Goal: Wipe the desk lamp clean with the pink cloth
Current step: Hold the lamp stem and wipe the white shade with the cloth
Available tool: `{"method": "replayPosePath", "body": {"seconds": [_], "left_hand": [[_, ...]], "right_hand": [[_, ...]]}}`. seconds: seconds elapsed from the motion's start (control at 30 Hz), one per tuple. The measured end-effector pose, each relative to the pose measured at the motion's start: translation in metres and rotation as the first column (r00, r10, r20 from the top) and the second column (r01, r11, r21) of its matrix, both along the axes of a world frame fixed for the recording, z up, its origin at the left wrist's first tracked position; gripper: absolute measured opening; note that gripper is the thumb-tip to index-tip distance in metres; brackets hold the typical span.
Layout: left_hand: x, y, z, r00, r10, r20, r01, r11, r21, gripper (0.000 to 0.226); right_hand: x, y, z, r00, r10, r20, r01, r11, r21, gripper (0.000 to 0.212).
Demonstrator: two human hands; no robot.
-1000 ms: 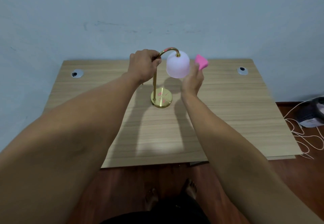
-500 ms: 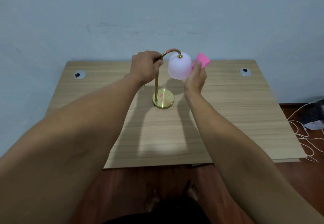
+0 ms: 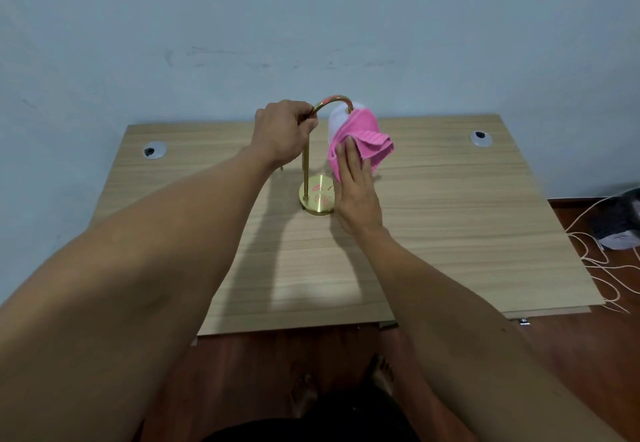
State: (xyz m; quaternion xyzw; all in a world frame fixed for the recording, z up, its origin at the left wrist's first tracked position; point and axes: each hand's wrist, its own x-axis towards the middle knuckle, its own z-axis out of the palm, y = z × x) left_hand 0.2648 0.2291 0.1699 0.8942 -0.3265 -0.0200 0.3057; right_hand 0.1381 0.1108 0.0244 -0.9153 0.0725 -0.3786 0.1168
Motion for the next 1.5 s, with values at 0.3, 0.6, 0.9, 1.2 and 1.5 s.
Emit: {"method": "replayPosePath", "body": {"seconds": [0.3,0.6,0.9,1.2,1.5], "left_hand": [[0.0,0.002,0.0,1.0,0.001,-0.007,-0.001,1.0,0.003,0.019],[-0.001,0.002,0.001,1.0,0.008,-0.026,-0.008,1.0,0.0,0.017],[-0.001,0.002,0.001,1.0,0.002,-0.02,-0.002,1.0,0.014,0.018],[0.0,0.002,0.002,1.0,0.001,-0.023,-0.001,1.0,0.003,0.019],[0.0,0.001,0.003,1.0,-0.008,-0.017,0.008,1.0,-0.006,0.017]], "right_hand": [[-0.016,0.005,0.025,0.864,-0.397,-0.308,0.348,0.029,0.937,0.043],[0.026,-0.011,0.089,0.957,-0.282,-0.07,0.193,0.435,0.879,0.048],[0.004,-0.001,0.043,0.904,-0.375,-0.204,0.209,-0.029,0.978,0.038],[0.035,-0.005,0.083,0.929,-0.367,-0.048,0.147,0.247,0.958,0.046],[0.024,0.013,0.068,0.965,-0.26,0.04,0.143,0.649,0.747,0.054]]}}
